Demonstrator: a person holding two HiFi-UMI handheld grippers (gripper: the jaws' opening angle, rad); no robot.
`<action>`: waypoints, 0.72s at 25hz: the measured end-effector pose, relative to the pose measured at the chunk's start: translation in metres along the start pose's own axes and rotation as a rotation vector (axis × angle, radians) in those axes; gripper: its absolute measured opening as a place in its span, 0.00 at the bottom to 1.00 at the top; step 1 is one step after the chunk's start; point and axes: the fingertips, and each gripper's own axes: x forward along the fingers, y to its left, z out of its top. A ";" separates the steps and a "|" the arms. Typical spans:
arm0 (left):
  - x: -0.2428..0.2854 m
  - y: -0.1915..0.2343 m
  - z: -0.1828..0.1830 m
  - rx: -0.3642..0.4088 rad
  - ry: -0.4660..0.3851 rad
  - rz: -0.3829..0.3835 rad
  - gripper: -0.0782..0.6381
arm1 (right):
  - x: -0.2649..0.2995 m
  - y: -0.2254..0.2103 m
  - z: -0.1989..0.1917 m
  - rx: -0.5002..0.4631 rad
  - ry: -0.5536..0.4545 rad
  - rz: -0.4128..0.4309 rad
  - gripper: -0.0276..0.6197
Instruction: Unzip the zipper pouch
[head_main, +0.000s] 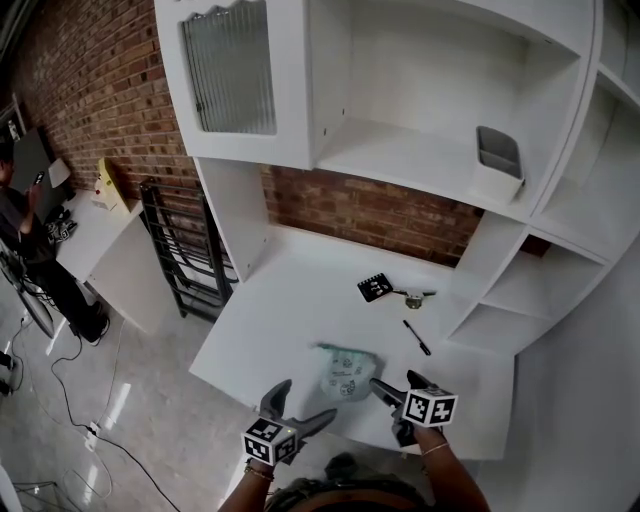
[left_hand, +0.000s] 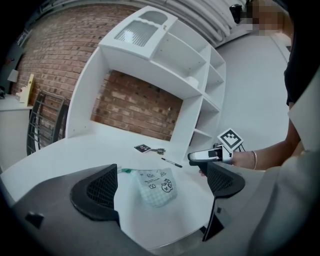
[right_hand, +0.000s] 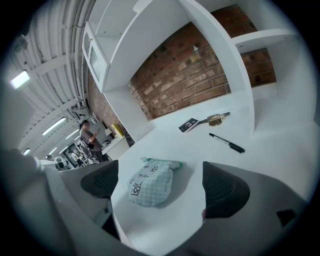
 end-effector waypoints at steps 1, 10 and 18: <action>0.001 0.001 -0.002 0.001 0.006 0.001 0.90 | 0.003 0.000 -0.001 0.002 0.011 0.004 0.85; 0.002 0.008 -0.013 -0.018 0.037 0.006 0.90 | 0.047 -0.006 -0.022 0.162 0.207 0.082 0.84; -0.003 0.007 -0.013 -0.014 0.059 0.003 0.90 | 0.083 -0.007 -0.030 0.270 0.337 0.105 0.81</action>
